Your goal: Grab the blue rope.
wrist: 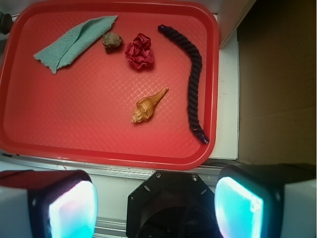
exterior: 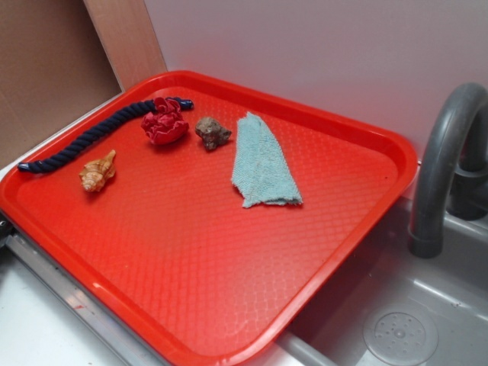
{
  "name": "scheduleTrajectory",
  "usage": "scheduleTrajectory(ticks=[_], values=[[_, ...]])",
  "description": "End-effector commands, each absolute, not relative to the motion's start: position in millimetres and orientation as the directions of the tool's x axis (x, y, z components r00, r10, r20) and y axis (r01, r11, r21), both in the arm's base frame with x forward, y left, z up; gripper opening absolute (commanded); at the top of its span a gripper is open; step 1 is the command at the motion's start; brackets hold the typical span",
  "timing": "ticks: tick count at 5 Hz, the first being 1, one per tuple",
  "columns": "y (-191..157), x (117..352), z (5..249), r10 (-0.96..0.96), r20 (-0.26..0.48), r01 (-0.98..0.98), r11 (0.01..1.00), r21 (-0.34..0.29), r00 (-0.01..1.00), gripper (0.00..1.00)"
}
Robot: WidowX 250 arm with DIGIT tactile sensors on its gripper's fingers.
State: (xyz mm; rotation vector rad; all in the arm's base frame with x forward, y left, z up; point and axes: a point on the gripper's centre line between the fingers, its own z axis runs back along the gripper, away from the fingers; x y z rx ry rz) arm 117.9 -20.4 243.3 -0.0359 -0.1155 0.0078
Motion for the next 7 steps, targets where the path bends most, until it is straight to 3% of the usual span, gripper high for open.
scheduleTrajectory(ticks=[1, 2, 4, 5, 6, 7], values=[[-20, 118, 243, 0.010, 0.115, -0.006, 0.999, -0.036, 0.993, 1.00], [-9, 158, 230, 0.009, 0.128, -0.006, 1.000, -0.027, 0.992, 1.00], [11, 224, 203, -0.244, 0.187, 0.248, 0.969, 0.003, 0.951, 1.00], [22, 259, 184, -0.404, 0.203, 0.405, 0.913, 0.038, 0.892, 1.00], [34, 284, 167, -0.568, 0.222, 0.578, 0.816, 0.024, 0.792, 1.00], [41, 303, 135, -0.644, 0.168, 0.646, 0.762, 0.052, 0.746, 1.00]])
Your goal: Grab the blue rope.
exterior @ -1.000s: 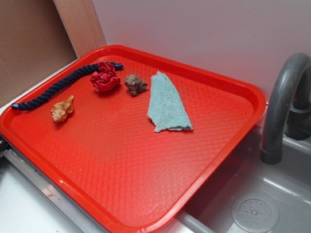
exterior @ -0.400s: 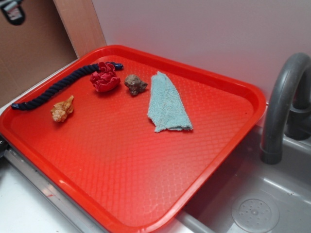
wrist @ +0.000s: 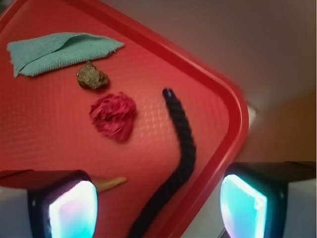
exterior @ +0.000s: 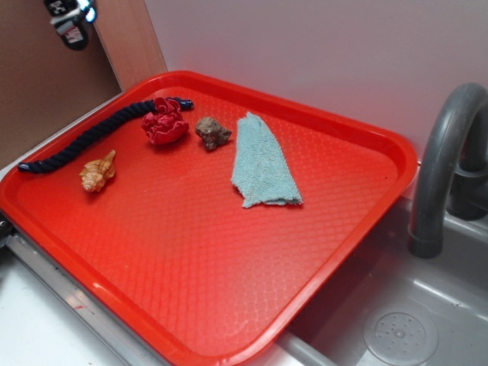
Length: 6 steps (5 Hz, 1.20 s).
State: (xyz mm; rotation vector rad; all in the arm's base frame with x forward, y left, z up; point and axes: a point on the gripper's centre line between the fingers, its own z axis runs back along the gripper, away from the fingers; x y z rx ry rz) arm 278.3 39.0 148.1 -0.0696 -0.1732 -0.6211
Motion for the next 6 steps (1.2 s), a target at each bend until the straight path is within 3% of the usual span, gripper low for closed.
scheduleTrajectory(ticks=[1, 2, 3, 5, 6], values=[[44, 317, 102, -0.640, 0.102, 0.638, 0.768, 0.051, 0.762, 1.00], [39, 320, 72, -0.642, 0.020, 0.640, 0.766, 0.057, 0.766, 1.00], [33, 318, 49, -0.669, 0.000, 0.669, 0.743, 0.002, 0.743, 1.00], [29, 310, 5, -0.670, -0.126, 0.673, 0.739, -0.023, 0.732, 1.00], [25, 307, 2, -0.662, -0.144, 0.667, 0.745, -0.013, 0.736, 0.00]])
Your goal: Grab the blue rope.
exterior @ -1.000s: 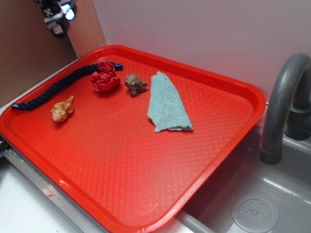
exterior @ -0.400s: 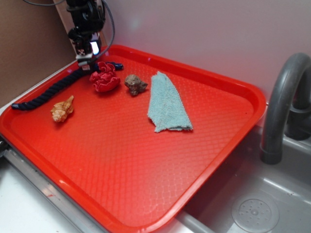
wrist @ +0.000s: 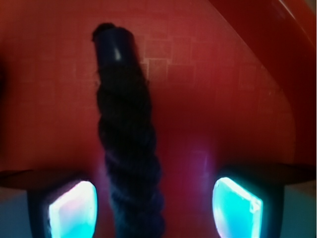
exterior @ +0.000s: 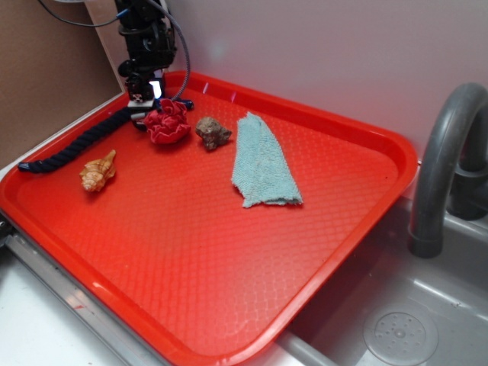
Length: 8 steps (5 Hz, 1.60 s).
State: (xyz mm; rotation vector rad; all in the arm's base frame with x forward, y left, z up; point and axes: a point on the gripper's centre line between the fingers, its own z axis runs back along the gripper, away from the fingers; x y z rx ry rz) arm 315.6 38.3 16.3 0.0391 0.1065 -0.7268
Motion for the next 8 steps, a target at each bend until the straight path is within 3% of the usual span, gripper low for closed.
scheduleTrajectory(ticks=[1, 3, 4, 5, 6, 7, 8], values=[[19, 303, 11, -0.672, -0.140, 0.680, 0.733, 0.017, 0.727, 0.00], [-7, 305, 27, -0.675, -0.179, 0.695, 0.714, 0.082, 0.715, 0.00], [-28, 312, 74, -0.524, -0.184, 0.552, 0.813, 0.185, 0.832, 0.00], [-34, 300, 127, -0.373, -0.110, 0.386, 0.912, 0.141, 0.921, 0.00], [-37, 274, 179, -0.269, 0.048, 0.266, 0.962, 0.065, 0.962, 0.00], [-40, 248, 229, -0.236, 0.132, 0.244, 0.969, -0.046, 0.963, 0.00], [-34, 224, 276, -0.191, 0.234, 0.218, 0.971, -0.096, 0.953, 0.00]])
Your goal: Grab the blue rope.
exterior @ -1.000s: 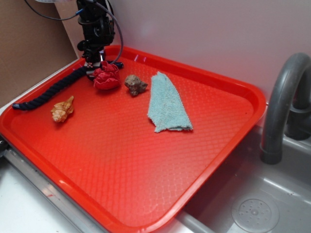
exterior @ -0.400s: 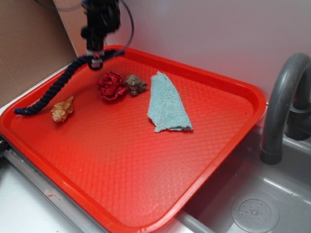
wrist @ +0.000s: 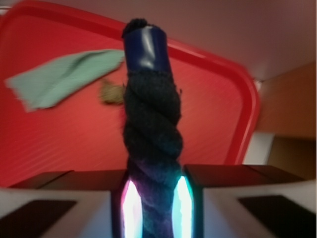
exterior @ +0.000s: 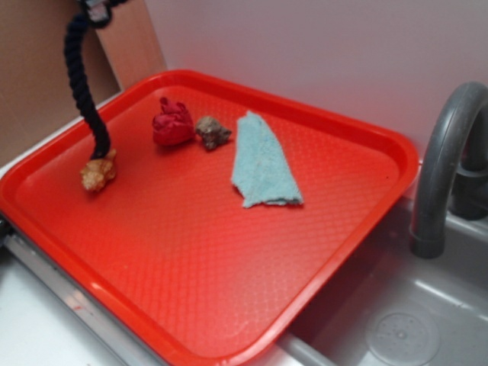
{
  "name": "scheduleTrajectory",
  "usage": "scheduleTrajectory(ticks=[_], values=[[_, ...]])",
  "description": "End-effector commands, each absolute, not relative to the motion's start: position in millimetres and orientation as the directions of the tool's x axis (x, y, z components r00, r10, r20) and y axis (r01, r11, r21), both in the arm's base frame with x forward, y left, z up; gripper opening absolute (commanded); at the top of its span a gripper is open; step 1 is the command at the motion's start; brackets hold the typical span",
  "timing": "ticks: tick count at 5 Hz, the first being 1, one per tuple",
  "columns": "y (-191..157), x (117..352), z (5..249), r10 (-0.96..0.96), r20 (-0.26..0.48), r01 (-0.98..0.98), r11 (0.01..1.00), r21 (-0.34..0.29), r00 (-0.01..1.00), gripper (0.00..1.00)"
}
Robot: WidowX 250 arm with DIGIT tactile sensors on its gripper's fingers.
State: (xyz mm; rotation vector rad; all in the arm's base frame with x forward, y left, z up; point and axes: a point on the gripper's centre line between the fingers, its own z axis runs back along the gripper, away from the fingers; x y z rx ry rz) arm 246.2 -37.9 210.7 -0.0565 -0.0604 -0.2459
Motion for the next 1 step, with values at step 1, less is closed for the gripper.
scheduleTrajectory(ticks=[1], values=[[-21.6, 231.8, 285.8, -0.111, 0.175, 0.145, 0.969, -0.198, 0.978, 0.00]])
